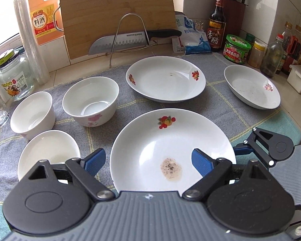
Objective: Organize plates and bowls
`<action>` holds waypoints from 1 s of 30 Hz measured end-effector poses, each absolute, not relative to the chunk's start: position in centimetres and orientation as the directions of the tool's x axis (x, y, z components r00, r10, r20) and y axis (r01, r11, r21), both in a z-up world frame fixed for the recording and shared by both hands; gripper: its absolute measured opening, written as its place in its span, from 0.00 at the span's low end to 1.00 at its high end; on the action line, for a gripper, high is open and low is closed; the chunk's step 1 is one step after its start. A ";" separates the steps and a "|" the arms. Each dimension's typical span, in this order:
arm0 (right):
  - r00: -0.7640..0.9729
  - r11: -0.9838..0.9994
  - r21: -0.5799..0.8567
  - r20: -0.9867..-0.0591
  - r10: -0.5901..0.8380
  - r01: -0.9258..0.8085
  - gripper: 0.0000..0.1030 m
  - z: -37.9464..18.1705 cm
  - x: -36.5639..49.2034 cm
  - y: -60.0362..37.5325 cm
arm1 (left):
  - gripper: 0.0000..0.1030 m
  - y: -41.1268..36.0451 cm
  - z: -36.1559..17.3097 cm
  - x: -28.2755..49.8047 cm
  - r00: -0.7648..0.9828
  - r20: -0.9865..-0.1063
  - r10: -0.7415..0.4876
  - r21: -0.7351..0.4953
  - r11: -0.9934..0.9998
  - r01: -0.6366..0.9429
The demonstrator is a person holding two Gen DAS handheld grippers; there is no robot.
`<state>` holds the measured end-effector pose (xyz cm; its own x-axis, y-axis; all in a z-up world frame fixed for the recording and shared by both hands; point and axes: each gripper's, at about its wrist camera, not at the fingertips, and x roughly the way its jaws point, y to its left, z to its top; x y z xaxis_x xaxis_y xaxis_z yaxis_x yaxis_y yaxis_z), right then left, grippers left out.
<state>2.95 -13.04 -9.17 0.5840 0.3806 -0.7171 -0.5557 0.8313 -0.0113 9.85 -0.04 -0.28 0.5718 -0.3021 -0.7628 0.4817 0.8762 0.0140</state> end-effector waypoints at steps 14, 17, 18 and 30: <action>0.640 0.858 -0.010 -0.671 0.375 -0.513 1.00 -9.6 2.0 -13.5 | 0.90 0.1 -0.9 15.6 0.413 -0.839 -0.355 -0.010 0.769 0.639; 0.652 0.871 -0.011 -0.668 0.359 -0.491 1.00 -9.6 1.8 -13.4 | 0.90 -0.4 -1.6 16.7 0.378 -0.857 -0.350 -0.007 0.742 0.670; 0.656 0.875 -0.011 -0.667 0.354 -0.484 1.00 -9.6 1.8 -13.4 | 0.90 -0.6 -1.9 17.0 0.365 -0.862 -0.352 -0.011 0.733 0.680; 0.662 0.887 -0.011 -0.671 0.336 -0.461 1.00 -9.7 1.9 -13.3 | 0.90 -1.4 -3.6 19.1 0.251 -0.896 -0.367 -0.069 0.672 0.737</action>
